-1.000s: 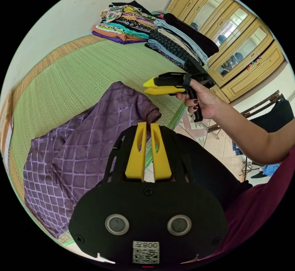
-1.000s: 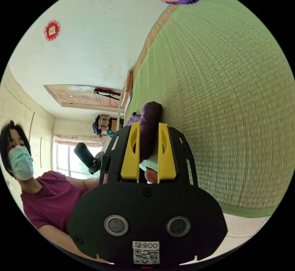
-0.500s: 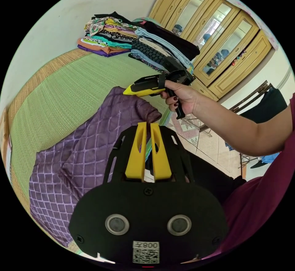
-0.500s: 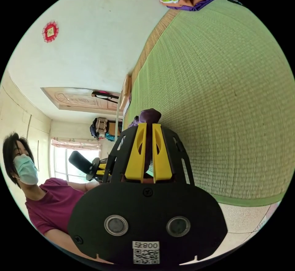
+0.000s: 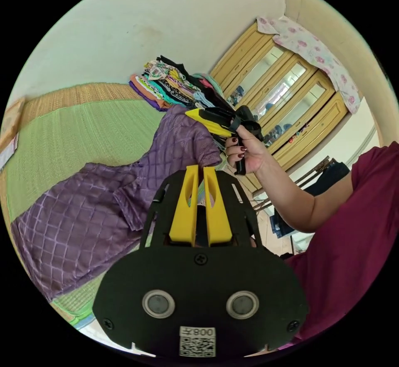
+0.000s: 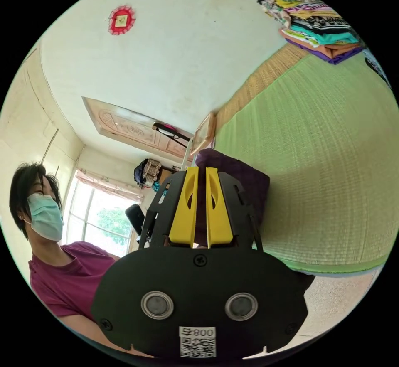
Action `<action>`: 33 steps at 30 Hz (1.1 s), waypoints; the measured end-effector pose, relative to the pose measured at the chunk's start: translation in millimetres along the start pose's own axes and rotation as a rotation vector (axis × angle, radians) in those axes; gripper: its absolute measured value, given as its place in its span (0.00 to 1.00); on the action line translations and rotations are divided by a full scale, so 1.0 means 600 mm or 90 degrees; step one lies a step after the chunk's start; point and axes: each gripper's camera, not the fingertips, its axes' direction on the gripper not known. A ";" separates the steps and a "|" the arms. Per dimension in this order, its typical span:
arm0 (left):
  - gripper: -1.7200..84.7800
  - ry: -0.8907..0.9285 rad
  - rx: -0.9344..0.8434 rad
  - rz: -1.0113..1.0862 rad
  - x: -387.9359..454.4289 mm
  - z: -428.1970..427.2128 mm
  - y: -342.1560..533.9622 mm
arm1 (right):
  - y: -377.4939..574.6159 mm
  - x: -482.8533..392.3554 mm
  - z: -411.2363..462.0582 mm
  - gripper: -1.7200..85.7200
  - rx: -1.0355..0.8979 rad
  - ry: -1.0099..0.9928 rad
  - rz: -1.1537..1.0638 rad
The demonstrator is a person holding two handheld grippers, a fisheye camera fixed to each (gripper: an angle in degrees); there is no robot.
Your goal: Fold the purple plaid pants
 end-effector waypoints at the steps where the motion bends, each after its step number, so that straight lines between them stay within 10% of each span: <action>1: 0.05 -0.005 0.024 -0.022 -0.020 -0.043 0.017 | -0.015 -0.036 0.042 0.05 -0.018 -0.003 -0.020; 17: 0.04 -0.071 0.213 -0.354 -0.308 -0.437 0.313 | -0.094 -0.335 0.640 0.04 -0.281 0.058 -0.100; 33: 0.04 -0.076 0.243 -0.511 -0.462 -0.598 0.489 | -0.115 -0.482 0.914 0.02 -0.387 0.091 -0.129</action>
